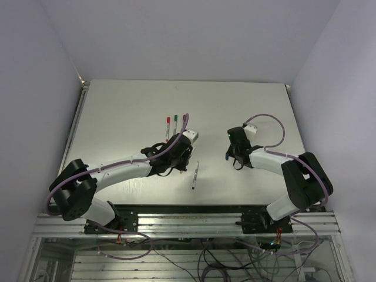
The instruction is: Insert the pens into the pen caps
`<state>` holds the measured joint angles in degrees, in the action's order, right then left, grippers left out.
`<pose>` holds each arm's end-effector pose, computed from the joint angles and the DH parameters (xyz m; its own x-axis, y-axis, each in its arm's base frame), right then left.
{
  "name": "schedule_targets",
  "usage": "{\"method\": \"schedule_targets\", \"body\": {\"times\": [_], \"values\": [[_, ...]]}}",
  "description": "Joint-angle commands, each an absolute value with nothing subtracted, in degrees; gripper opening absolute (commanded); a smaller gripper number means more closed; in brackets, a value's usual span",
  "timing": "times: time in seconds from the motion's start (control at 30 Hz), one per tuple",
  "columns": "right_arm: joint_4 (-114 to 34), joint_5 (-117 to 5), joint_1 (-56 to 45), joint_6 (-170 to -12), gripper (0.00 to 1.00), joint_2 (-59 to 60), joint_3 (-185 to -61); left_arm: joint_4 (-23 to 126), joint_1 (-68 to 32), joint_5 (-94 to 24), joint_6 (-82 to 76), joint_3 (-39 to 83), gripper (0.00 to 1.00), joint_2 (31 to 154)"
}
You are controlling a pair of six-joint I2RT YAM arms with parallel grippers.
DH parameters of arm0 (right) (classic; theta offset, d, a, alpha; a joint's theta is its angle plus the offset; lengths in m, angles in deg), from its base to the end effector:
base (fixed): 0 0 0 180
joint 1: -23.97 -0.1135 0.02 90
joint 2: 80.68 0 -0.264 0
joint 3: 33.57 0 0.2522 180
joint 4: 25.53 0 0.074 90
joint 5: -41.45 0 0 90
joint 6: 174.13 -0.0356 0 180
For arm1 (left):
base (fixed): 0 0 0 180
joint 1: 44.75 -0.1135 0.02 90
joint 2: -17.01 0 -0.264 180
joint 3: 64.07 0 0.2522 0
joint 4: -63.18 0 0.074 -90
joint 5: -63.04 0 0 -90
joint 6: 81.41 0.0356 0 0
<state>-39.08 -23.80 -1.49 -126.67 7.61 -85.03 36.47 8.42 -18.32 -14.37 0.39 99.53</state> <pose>0.2608 0.1077 0.1443 -0.6134 0.3880 -0.6879 0.3602 0.9126 0.1935 0.1859 -0.2393 0.2202 -0.6725 0.2546 -0.6950 0.5051 0.8442 -0.1795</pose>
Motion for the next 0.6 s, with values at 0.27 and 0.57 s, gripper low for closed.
{"method": "schedule_targets", "body": {"times": [0.27, 0.57], "values": [[-33.51, -24.12, -1.28, -120.77, 0.00, -9.06, -83.73, 48.65, 7.95, -24.33, -13.66, -0.61, 0.07, 99.26], [-18.79, -34.15, -1.26, -119.73, 0.00, -23.23, -75.19, 67.48, 7.12, -37.16, -17.68, -4.73, 0.07, 100.25]]}}
